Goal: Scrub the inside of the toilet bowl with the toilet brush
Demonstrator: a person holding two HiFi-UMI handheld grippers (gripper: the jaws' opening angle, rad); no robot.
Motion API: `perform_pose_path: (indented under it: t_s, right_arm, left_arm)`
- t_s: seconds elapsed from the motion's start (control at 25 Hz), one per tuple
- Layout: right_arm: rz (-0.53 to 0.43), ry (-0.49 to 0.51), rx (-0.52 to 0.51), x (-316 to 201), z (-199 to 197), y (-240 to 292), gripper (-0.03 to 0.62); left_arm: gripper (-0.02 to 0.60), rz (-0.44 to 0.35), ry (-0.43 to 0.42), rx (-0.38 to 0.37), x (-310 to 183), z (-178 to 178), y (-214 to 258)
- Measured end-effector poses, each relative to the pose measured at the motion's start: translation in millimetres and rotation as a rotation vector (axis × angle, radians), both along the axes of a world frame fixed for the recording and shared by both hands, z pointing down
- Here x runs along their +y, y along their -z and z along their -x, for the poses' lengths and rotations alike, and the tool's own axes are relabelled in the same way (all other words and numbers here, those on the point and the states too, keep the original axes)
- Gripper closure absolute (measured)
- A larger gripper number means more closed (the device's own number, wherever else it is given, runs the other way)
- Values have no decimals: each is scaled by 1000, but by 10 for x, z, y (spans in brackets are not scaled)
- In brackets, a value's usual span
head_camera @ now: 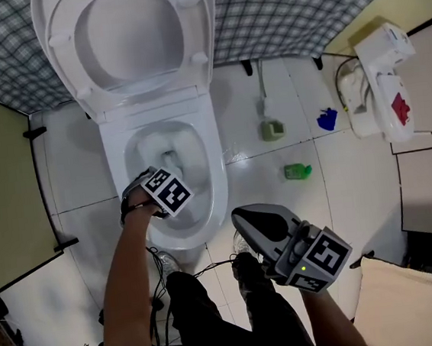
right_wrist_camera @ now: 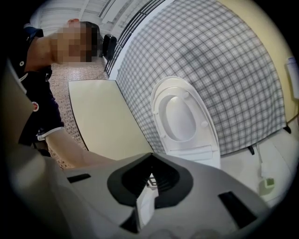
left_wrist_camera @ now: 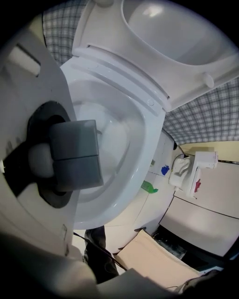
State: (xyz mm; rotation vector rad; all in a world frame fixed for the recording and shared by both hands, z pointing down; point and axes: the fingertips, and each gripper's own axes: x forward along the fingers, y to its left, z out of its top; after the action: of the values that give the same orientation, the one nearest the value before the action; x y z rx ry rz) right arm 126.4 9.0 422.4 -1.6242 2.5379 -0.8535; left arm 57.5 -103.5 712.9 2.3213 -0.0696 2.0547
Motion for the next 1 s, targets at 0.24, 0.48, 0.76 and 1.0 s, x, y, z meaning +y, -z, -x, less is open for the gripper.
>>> perform_pose_path:
  t_s: [0.24,0.48,0.76,1.0]
  right_arm:
    - [-21,17,-15,51,172,139,594]
    - [-41,42,-19,98,463,285,594]
    - [-33,39,-19,109,573,263,594]
    - [-14,9,0,102,474,121,594]
  left_arm:
    - [414,19,-61,24,395,319,332]
    - [414,31,-250,-16,880,753,753]
    - [414,15,-264,-6,891,865,741]
    - [414,-11,-294,-7,593,534,462]
